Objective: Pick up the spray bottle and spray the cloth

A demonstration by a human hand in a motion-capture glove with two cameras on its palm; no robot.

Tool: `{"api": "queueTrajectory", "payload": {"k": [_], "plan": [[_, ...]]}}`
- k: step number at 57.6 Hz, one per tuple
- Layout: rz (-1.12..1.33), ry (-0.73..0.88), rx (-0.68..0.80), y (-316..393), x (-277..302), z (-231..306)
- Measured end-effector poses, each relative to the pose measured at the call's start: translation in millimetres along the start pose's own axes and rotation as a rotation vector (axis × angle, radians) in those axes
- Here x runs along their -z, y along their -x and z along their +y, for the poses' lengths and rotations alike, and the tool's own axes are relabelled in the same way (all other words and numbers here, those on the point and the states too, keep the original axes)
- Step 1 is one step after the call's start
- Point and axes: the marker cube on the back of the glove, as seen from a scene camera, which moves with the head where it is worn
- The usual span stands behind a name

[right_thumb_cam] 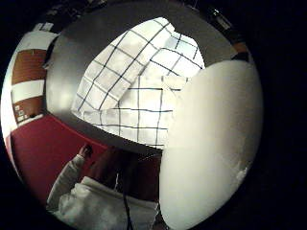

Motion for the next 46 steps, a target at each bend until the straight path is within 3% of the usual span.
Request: {"api": "queueTrajectory", "payload": {"k": [6, 10, 14, 26, 31, 46], "plan": [[0.011, -0.001, 0.047, -3.8, 3.3, 3.1], [0.098, -0.010, -0.017, -13.1, 5.6, 1.9], [0.007, -0.039, 0.050, -3.7, 18.8, 3.2], [-0.022, -0.147, 0.014, 4.8, 74.0, -2.0], [-0.294, -0.222, 0.109, 32.2, 111.4, -1.0], [-0.847, -0.459, 0.127, 67.2, 198.1, -16.0]]}}
